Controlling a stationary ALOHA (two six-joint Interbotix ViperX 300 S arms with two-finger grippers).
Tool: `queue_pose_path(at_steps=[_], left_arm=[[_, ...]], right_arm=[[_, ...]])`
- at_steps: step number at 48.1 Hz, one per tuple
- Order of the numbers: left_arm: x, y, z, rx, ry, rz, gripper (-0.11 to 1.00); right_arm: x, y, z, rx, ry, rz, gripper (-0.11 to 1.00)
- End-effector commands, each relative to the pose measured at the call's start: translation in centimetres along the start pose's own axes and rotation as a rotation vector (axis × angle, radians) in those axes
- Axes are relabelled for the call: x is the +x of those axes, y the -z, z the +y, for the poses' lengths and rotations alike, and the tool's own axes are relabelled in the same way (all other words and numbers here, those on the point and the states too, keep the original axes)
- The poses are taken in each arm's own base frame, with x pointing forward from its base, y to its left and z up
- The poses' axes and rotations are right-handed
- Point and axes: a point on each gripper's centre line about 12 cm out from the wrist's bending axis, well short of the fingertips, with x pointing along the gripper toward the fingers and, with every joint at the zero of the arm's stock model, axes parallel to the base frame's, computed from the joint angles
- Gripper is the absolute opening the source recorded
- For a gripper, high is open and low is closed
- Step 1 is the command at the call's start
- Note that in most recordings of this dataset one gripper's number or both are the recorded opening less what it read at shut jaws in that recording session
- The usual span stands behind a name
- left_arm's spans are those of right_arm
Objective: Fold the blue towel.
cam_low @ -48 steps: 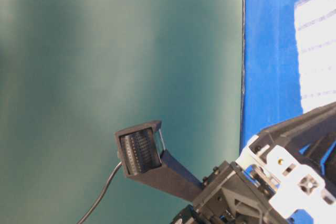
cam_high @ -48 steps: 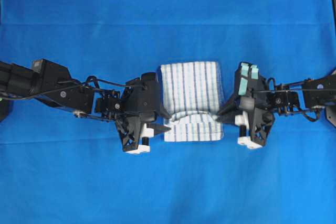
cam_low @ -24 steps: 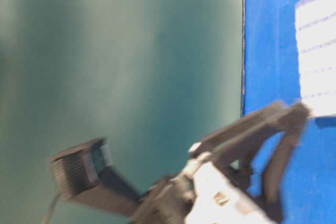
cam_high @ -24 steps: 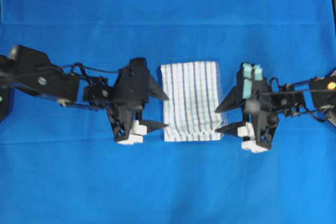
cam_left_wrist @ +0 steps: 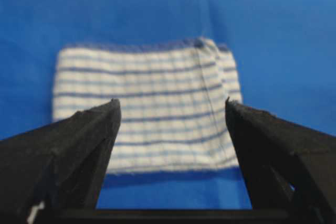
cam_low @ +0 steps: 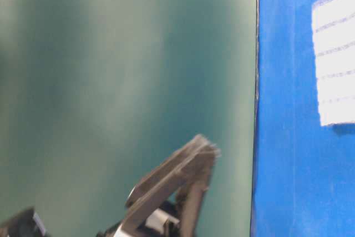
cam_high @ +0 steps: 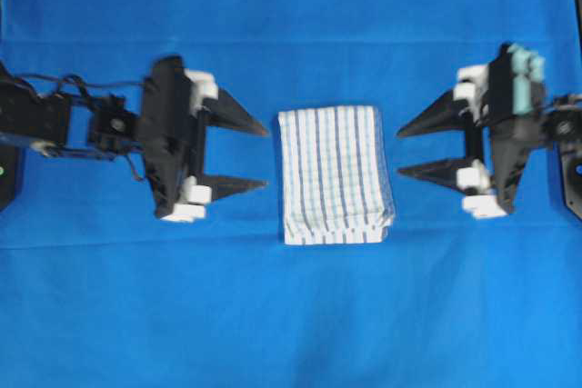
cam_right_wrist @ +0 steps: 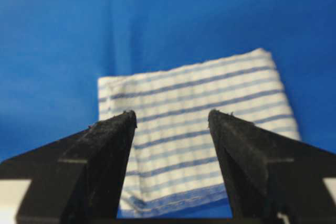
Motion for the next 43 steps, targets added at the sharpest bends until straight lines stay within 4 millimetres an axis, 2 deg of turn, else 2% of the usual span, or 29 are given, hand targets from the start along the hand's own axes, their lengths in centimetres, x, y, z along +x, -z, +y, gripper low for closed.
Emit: queue_pose_path(at_steps=[1,14,27,34,43], left_arm=[[-1.5,-1.3,0.2,0.003,-0.004,-0.097,0.74],[-6.3,-0.1,0.6,-0.003,-0.019,-0.204,0.74],[-11.9,0.8,0.6,0.0,-0.019,-0.304,0.74],[-14.7,1.9,0.5,0.0,-0.017,-0.332,0.74],[-17.2,3.6,0.5,0.0,-0.013,-0.322,0.74]], right_arm=[[-1.5,-1.2,0.1,-0.023,-0.008,-0.073,0.61],[-4.9,-1.3,0.0,-0.058,-0.006,-0.15,0.61],[-7.3,-0.5,-0.2,-0.06,-0.004,-0.197,0.61],[-8.0,0.9,-0.4,-0.063,-0.004,-0.209,0.61],[-8.1,3.2,-1.0,-0.061,0.007,-0.205,0.61]])
